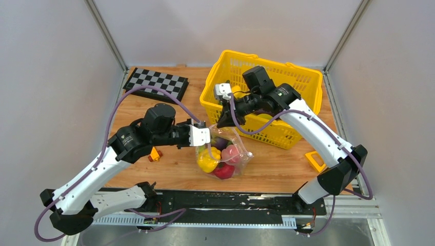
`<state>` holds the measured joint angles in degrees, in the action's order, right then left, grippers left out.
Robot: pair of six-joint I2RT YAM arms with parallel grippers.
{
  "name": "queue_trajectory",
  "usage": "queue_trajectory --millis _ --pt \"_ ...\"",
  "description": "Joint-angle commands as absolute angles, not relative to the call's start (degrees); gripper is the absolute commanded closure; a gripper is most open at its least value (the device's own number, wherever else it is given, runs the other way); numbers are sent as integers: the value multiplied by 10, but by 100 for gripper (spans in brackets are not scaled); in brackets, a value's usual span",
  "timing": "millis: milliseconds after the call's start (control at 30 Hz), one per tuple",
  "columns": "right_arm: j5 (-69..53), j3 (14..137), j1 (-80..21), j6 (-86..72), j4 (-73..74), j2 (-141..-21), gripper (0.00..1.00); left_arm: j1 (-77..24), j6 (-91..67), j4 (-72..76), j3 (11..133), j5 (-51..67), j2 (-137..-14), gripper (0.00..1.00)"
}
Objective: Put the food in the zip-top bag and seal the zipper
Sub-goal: Adjust the zipper food storage bag at the center of the board.
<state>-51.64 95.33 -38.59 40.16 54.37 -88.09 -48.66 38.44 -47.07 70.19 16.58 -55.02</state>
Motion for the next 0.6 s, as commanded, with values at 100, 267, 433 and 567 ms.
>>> queue_trajectory --millis 100,267,433,567 --pt "-534 976 -393 408 546 -876 88 -484 359 -451 721 129 -539 100" --pt "-510 954 -393 362 498 -851 75 -484 314 -420 702 106 -527 100" --pt "-421 862 -376 238 365 -765 33 -483 247 -360 664 61 -495 100" --pt "-291 810 -348 99 253 -660 28 -479 214 -345 653 25 -488 100"
